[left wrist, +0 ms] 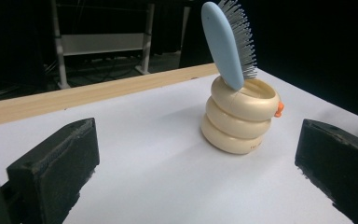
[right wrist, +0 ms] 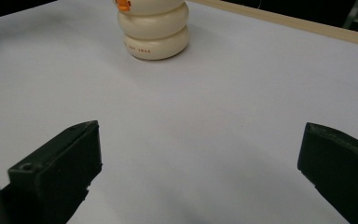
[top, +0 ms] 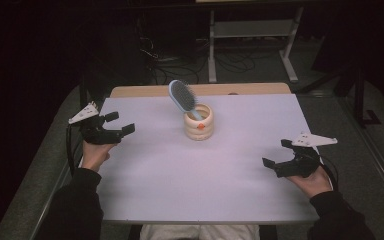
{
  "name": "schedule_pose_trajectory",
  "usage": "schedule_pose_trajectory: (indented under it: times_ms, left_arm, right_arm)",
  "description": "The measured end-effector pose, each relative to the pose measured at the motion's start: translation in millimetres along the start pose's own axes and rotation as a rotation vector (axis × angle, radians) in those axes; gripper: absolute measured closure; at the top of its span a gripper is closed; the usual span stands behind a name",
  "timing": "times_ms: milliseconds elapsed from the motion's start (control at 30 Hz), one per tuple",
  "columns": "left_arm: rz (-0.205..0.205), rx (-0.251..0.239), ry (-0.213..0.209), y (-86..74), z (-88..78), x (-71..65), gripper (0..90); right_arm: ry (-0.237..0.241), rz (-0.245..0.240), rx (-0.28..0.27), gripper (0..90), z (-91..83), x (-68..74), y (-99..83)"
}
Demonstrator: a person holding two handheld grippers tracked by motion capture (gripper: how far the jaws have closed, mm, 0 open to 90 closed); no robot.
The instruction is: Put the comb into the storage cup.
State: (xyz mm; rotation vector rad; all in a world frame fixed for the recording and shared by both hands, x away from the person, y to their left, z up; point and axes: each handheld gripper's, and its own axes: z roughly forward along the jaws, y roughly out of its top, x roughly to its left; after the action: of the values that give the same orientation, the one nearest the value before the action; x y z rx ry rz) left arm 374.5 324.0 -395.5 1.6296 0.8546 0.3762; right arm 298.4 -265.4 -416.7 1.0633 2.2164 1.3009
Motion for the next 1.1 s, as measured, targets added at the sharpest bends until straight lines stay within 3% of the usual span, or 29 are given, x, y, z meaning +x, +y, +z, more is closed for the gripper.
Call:
schedule_pose_trajectory:
  times_ms: [167, 567, 633, 833, 1100]
  left_arm:
    - [-0.016, -0.003, 0.019, -7.2, -9.3, 2.6, 0.0]
    - [0.005, -0.015, 0.028, -20.4, -28.5, 1.8, 0.0]
    - [0.019, -0.023, 0.038, -23.8, -33.5, 2.9, 0.0]
    - [0.011, -0.061, 0.059, -33.5, -49.8, 7.2, 0.0]
    - [0.018, -0.074, 0.09, -49.5, -67.0, 12.4, 0.0]
  right_arm:
    - [0.002, 0.001, 0.007, 0.0, 0.9, 0.3, -1.0]
    - [0.004, 0.0, 0.019, 0.0, 1.5, 1.6, -1.7]
    - [0.004, 0.0, 0.019, 0.0, 1.4, 1.6, -1.8]
    - [0.003, -0.002, 0.031, 0.0, 2.9, 1.3, -2.7]
    - [0.006, 0.001, 0.029, 0.0, 2.7, 1.7, -2.7]
